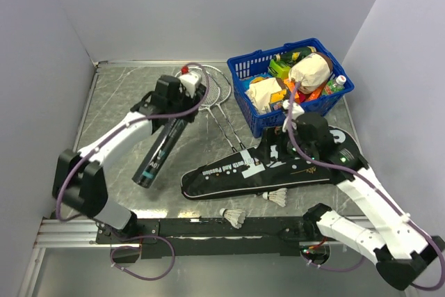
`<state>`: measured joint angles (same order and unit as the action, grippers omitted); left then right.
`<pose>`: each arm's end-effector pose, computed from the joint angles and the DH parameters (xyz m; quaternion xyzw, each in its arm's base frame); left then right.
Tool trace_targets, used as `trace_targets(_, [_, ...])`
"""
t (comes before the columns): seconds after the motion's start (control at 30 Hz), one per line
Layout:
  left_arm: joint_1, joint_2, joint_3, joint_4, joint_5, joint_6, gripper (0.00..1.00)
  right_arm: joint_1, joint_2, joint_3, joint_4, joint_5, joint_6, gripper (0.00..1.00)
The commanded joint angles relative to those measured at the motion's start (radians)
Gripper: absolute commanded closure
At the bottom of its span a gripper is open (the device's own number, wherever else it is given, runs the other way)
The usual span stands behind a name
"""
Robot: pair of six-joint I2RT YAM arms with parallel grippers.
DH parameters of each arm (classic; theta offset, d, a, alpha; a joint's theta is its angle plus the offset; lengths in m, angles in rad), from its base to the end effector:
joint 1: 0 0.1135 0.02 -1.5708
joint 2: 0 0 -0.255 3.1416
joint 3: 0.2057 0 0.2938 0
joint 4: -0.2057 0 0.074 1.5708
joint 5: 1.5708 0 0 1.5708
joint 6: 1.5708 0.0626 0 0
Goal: Pack up the badminton gear
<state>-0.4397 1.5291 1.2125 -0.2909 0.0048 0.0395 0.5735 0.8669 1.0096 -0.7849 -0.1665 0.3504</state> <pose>0.3741 -0.1763 0.2578 0.2114 0.8606 -0.0942 0.4536 0.1958 0.1388 0.3269 -0.1362 0.8814 0.2654 0.3663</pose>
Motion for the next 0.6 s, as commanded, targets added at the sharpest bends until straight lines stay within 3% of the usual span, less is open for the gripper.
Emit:
trace_targets(0.0, [-0.039,-0.168,-0.106,0.021,0.175,0.079,0.98,0.003,-0.062,0.057,-0.095,-0.046,-0.025,0.0])
trace_targets(0.17, [-0.168,-0.331,-0.295,0.117,0.267,0.149,0.99,0.005,-0.111,0.078,-0.145,-0.09,-0.025,0.0])
trace_targets(0.3, [-0.252,-0.415,-0.326,0.075,0.308,0.175,0.99,0.003,-0.164,0.075,-0.116,-0.223,-0.03,0.01])
trace_targets(0.57, [-0.304,-0.512,-0.401,0.016,0.422,0.183,0.99,0.006,-0.146,0.086,-0.062,-0.317,-0.047,0.03])
